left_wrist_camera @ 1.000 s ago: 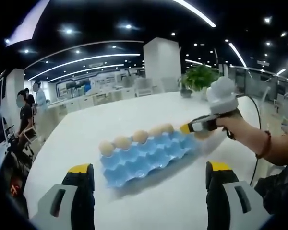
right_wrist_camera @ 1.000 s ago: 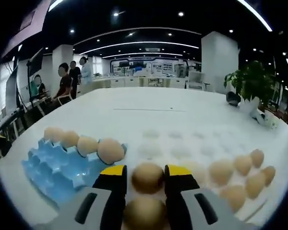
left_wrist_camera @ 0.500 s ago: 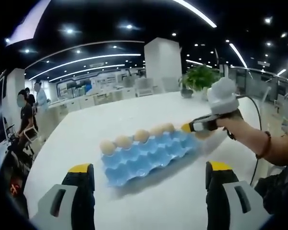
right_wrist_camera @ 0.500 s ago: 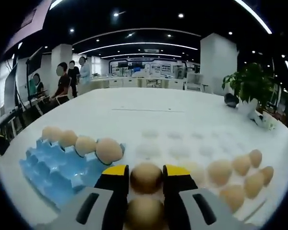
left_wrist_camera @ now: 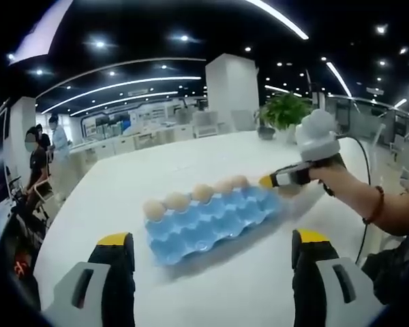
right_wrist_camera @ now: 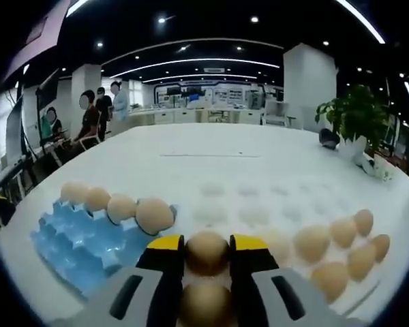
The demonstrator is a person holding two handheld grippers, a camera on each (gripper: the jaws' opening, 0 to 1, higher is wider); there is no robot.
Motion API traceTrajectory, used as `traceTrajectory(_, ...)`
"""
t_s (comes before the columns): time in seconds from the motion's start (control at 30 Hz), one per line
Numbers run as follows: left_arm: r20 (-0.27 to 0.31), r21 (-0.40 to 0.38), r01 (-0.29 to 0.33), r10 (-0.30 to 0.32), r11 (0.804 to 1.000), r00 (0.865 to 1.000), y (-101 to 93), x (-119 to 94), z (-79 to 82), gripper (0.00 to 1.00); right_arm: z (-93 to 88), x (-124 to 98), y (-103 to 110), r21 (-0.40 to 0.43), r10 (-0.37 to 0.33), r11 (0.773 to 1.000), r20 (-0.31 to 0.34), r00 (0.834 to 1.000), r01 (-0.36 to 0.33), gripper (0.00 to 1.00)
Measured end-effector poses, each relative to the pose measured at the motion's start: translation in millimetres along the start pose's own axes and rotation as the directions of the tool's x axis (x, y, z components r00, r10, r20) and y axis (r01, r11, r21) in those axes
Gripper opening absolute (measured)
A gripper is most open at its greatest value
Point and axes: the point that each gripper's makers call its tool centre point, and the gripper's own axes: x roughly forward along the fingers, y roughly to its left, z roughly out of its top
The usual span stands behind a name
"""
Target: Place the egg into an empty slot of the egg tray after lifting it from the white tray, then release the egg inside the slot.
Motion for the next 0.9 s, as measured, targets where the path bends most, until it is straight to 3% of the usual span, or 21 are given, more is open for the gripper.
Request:
traceTrajectory(0.57,0.010,0.001,-0.013,0.013,1.000,1.000,2.0,-4.9,3.9,0.98,14.2,-7.6,2.2,0.017,0.047,0.999,0.050,0.998,-0.048,0.26)
traceTrajectory(0.9,0.012,0.005,-0.025,0.025,1.000,1.000,3.6,-8.3,5.3,0.98,29.1,-15.1,18.6,-0.001,0.098,0.995,0.096,0.991,-0.098,0.26)
